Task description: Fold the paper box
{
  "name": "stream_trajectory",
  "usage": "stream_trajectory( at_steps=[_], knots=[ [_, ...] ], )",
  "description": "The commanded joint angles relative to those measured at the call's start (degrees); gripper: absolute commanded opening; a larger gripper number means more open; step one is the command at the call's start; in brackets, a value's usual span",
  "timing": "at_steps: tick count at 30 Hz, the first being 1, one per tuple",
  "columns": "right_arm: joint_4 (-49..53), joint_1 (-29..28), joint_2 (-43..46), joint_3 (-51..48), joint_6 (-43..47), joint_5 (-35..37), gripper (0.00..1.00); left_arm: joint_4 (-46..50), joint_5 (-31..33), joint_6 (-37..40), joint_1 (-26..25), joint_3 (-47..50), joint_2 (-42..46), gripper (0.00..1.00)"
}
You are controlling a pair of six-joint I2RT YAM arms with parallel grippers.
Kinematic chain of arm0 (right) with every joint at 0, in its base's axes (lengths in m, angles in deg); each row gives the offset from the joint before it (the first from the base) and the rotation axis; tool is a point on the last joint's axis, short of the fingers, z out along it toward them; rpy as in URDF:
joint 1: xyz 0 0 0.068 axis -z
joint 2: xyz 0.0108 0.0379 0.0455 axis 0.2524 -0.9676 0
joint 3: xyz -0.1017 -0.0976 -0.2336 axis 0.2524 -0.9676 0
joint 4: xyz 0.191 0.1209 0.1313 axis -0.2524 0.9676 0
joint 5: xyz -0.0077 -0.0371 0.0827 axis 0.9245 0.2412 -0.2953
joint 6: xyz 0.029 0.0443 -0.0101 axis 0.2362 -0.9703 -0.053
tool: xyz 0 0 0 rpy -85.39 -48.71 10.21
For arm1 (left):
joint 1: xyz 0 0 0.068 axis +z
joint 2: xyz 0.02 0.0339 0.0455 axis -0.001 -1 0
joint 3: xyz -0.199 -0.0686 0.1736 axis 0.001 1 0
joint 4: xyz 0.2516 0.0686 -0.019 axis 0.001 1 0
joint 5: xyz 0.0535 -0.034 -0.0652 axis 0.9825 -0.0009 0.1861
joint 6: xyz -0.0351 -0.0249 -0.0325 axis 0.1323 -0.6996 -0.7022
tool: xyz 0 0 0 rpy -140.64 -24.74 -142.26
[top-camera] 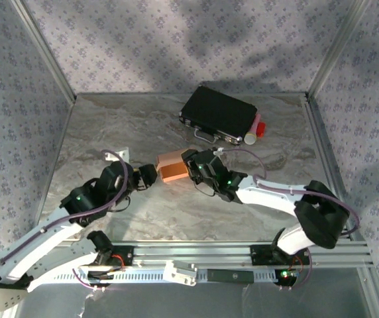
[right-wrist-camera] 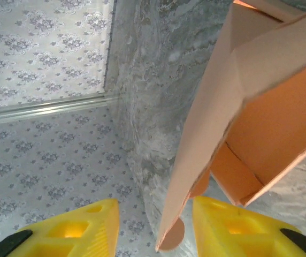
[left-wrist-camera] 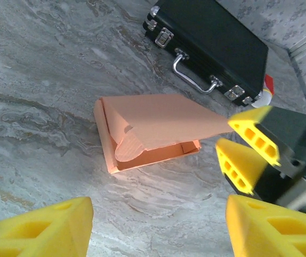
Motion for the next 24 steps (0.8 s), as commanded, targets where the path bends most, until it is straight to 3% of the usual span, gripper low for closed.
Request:
stream_trajectory(
  at_steps=[1,5,13,24],
  knots=[
    [-6.6,1.3,-3.6,0.6,-3.2,-2.9,0.40,1.6,-1.1,-0.2,0.2,0.5,1.7,0.66],
    [-5.7,1.6,-5.4,2.1,-3.8,-3.8,0.36,2.2,-1.3,0.1,0.3,0.2,1.9,0.65],
    [-2.4,1.8,-5.8,0.5,-3.8,-4.3,0.11,2.3,-1.4,0.0,0.3,0.3,2.0,0.65],
    [-3.0,1.8,-7.5,-2.9,-4.8,-5.9,0.01,2.3,-1.6,-0.2,0.3,0.6,1.3,0.65]
  ],
)
